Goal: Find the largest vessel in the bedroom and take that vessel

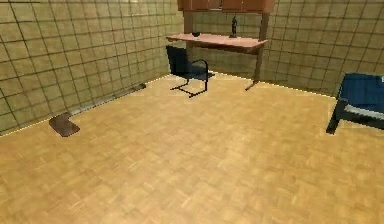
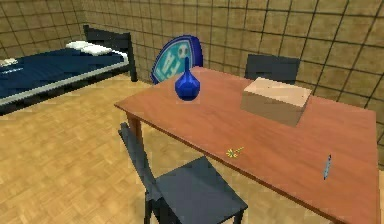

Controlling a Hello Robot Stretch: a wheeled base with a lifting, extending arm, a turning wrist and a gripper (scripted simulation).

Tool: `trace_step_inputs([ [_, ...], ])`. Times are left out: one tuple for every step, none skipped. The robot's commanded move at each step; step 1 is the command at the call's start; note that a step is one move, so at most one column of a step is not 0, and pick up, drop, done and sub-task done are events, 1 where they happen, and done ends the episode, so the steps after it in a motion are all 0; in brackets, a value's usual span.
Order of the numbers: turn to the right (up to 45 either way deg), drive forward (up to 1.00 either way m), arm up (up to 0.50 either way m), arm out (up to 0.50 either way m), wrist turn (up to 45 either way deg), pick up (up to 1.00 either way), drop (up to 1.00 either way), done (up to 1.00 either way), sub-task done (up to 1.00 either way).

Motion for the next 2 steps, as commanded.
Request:
trace_step_inputs([
  [9.0,0.00,0.00,0.00,0.0,0.00,0.00,0.00,0.00],
  [0.0,0.10,0.00,0.00,0.0,0.00,0.00,0.00,0.00],
])
